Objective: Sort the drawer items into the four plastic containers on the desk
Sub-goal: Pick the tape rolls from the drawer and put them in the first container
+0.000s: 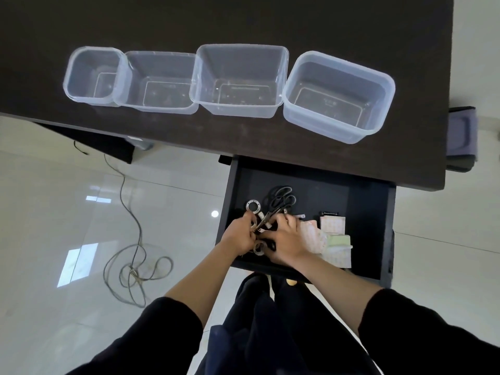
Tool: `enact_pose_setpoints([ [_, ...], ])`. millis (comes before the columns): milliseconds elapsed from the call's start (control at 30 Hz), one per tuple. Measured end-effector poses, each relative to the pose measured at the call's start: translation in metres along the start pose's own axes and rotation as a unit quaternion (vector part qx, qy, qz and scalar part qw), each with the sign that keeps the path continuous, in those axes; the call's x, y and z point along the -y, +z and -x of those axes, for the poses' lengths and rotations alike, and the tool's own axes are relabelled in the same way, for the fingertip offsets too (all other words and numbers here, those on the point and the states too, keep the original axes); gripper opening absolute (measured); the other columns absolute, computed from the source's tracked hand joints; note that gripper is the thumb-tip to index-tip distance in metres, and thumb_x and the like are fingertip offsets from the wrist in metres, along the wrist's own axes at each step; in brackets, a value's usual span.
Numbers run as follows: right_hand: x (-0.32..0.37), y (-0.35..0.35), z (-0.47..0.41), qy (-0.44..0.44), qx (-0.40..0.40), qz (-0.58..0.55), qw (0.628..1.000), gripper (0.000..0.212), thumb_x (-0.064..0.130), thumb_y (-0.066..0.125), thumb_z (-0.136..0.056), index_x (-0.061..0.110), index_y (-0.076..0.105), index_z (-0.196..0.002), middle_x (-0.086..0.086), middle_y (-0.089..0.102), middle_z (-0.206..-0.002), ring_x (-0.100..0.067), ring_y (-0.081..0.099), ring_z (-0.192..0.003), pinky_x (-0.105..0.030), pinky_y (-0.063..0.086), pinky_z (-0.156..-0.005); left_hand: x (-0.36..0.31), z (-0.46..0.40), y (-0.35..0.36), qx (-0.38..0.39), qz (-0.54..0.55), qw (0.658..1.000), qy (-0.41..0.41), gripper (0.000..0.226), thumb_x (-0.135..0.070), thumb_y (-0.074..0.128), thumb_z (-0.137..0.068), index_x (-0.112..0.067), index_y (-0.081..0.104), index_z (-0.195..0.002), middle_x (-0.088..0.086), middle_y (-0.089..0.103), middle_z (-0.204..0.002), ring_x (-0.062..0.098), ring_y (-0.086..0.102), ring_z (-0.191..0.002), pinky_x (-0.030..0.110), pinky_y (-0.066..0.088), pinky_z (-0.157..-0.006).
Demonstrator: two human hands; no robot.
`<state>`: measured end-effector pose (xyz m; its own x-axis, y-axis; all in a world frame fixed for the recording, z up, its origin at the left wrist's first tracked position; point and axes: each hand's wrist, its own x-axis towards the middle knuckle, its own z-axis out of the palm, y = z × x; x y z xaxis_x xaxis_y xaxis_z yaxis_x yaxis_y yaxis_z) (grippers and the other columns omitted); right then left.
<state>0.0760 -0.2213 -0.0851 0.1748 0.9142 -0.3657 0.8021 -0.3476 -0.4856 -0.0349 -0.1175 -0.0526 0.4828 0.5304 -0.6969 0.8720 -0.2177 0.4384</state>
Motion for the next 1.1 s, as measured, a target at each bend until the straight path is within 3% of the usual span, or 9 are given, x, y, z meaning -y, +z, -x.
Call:
enact_pose_setpoints([
  [100,-0.001,0.001,-0.002,-0.003,0.019,0.011,1.000,0.029,0.046,0.065,-0.075,0.043,0.066,-0.104,-0.001,0.035,-0.134,-0.025,0.010,-0.131,-0.054,-0.011,-0.114,0.000,0.001,0.001,-0.005,0.011,1.000,-0.020,0.040,-0.009,0.056,-0.085,-0.014,0.044,-0.122,0.011,0.063,-0.102,0.025,0.059,-0.084,0.034,0.049,-0.076],
  [233,-0.001,0.002,-0.003,-0.018,0.025,0.034,0.999,0.029,0.046,0.062,-0.077,0.045,0.064,-0.106,-0.001,0.031,-0.136,-0.025,0.005,-0.133,-0.057,-0.013,-0.113,0.000,0.005,0.003,-0.020,0.007,0.999,-0.024,0.034,-0.011,0.055,-0.085,-0.013,0.049,-0.117,0.011,0.065,-0.100,0.028,0.061,-0.087,0.037,0.051,-0.077],
  [333,0.003,0.000,-0.006,-0.030,0.031,0.073,0.996,0.029,0.045,0.064,-0.072,0.043,0.065,-0.101,-0.002,0.037,-0.127,-0.028,0.018,-0.126,-0.055,-0.005,-0.113,0.002,0.009,0.004,-0.033,0.015,0.999,-0.011,0.031,-0.012,0.055,-0.085,-0.012,0.052,-0.116,0.011,0.066,-0.100,0.028,0.062,-0.089,0.036,0.051,-0.077],
  [400,0.004,0.001,-0.006,-0.037,0.017,0.117,0.992,0.030,0.047,0.070,-0.062,0.041,0.068,-0.091,-0.004,0.047,-0.112,-0.029,0.034,-0.111,-0.049,0.012,-0.107,0.003,0.010,0.005,-0.046,0.030,0.998,-0.006,0.029,-0.012,0.055,-0.085,-0.012,0.055,-0.114,0.010,0.067,-0.102,0.025,0.063,-0.088,0.035,0.053,-0.079],
  [500,0.004,-0.003,-0.003,-0.026,-0.009,0.144,0.989,0.033,0.047,0.075,-0.049,0.037,0.068,-0.079,-0.002,0.054,-0.094,-0.024,0.035,-0.089,-0.038,0.028,-0.084,0.004,0.013,0.006,-0.060,0.070,0.996,-0.012,0.026,-0.010,0.058,-0.085,-0.013,0.059,-0.111,0.007,0.069,-0.100,0.019,0.063,-0.076,0.025,0.052,-0.076],
  [633,0.003,-0.006,0.001,-0.038,0.002,0.134,0.990,0.033,0.040,0.078,-0.045,0.033,0.067,-0.076,0.001,0.053,-0.083,-0.022,0.039,-0.082,-0.032,0.037,-0.072,0.005,0.019,0.006,-0.084,0.081,0.993,-0.015,0.037,-0.004,0.060,-0.083,-0.013,0.060,-0.119,0.005,0.068,-0.100,0.013,0.059,-0.075,0.019,0.048,-0.074],
  [767,0.003,-0.012,-0.005,-0.072,0.085,0.080,0.991,0.037,0.036,0.068,-0.072,0.036,0.064,-0.109,-0.005,0.051,-0.106,-0.030,0.045,-0.102,-0.039,0.035,-0.086,0.006,0.026,0.006,-0.118,0.069,0.990,-0.016,0.043,0.002,0.058,-0.079,-0.016,0.062,-0.118,0.004,0.068,-0.098,0.017,0.064,-0.085,0.019,0.048,-0.074],
  [933,0.007,-0.016,-0.013,-0.055,0.137,0.114,0.983,0.038,0.039,0.063,-0.079,0.033,0.061,-0.116,-0.004,0.044,-0.125,-0.028,0.036,-0.118,-0.036,0.028,-0.098,0.009,0.034,0.006,-0.129,0.054,0.990,-0.006,0.034,0.006,0.060,-0.073,-0.014,0.066,-0.100,0.004,0.065,-0.092,0.021,0.065,-0.083,0.031,0.055,-0.073],
  [1100,0.008,-0.015,-0.009,-0.018,0.121,0.063,0.991,0.034,0.027,0.061,-0.078,0.029,0.062,-0.111,-0.001,0.049,-0.118,-0.025,0.040,-0.117,-0.034,0.026,-0.096,0.007,0.042,0.005,-0.125,0.084,0.989,-0.008,0.031,0.005,0.059,-0.076,-0.015,0.067,-0.098,0.003,0.057,-0.077,0.004,0.055,-0.063,0.009,0.044,-0.062],
])
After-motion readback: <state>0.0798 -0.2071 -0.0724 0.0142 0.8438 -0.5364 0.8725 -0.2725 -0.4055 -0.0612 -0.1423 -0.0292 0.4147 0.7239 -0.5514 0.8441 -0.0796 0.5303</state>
